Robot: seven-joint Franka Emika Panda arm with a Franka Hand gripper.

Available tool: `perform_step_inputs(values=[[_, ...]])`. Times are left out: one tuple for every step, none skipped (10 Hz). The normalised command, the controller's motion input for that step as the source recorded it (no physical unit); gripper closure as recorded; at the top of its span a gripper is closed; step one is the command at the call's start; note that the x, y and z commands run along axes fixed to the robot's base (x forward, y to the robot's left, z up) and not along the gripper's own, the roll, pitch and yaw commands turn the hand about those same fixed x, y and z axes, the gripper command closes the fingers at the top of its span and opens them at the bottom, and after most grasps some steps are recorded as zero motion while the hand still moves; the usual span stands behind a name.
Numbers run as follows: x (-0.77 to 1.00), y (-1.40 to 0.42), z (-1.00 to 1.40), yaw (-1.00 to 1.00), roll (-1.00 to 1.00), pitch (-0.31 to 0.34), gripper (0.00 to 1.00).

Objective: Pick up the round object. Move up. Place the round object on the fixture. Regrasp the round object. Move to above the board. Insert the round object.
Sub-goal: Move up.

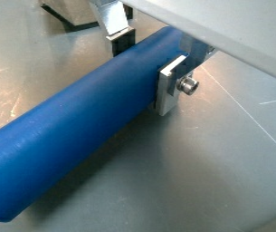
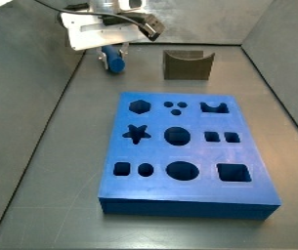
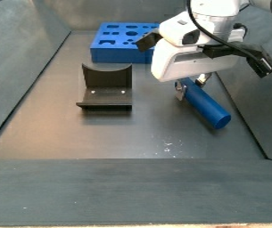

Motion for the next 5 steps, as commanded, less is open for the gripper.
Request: perform_step_inputs(values=[[0.03, 0.03, 0.95, 0.02, 0.01, -0.008, 1.00], [0.01, 0.03, 0.87, 0.01, 0.01, 0.021, 1.00], [0.00, 0.02, 0.73, 0.00, 0.02, 0.056, 1.00], [0.00, 0.02, 0.66, -0.01, 0.02, 0.064, 1.00], [-0.01, 0.02, 0.50, -0.01, 0.04, 0.069, 1.00]])
